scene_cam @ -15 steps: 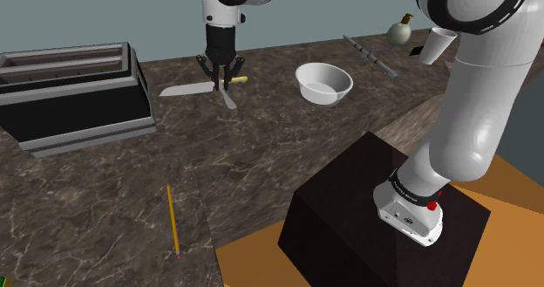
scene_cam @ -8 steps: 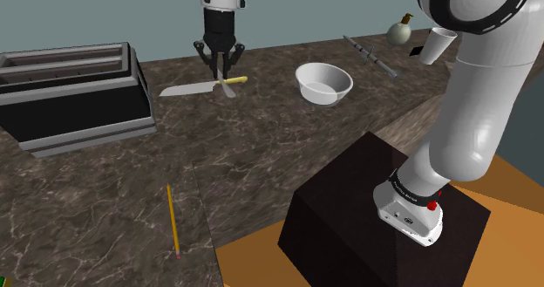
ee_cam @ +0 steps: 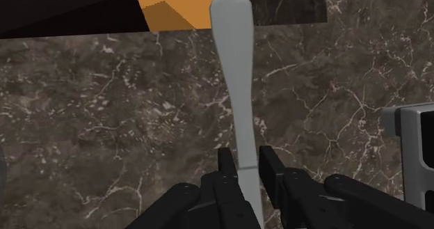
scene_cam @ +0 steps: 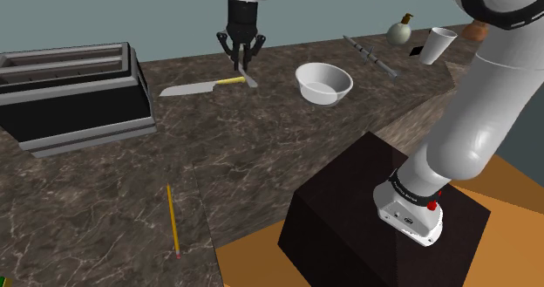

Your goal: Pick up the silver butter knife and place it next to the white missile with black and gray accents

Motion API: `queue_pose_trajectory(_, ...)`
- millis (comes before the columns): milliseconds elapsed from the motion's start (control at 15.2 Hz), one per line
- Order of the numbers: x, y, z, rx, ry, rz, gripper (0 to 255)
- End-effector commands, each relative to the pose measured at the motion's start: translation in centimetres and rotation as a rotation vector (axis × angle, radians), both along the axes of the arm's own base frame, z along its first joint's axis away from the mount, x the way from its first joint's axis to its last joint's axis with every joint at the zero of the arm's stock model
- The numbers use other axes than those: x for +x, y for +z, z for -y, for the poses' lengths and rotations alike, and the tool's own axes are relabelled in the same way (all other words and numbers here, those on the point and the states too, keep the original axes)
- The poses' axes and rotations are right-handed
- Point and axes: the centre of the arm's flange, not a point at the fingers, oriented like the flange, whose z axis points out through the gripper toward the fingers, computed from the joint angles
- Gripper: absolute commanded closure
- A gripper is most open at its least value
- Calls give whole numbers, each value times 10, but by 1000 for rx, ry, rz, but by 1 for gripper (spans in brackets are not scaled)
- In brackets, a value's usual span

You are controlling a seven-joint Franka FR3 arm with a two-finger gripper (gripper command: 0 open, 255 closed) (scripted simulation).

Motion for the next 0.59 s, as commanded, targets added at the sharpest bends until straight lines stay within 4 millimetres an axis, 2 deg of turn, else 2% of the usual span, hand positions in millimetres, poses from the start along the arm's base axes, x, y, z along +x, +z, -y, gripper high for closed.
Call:
queue_pose_trajectory(0, -12, -5, 28, 1, 0, 0, 255)
queue_pose_trajectory(528, -48, -5, 127, 1, 0, 0, 255)
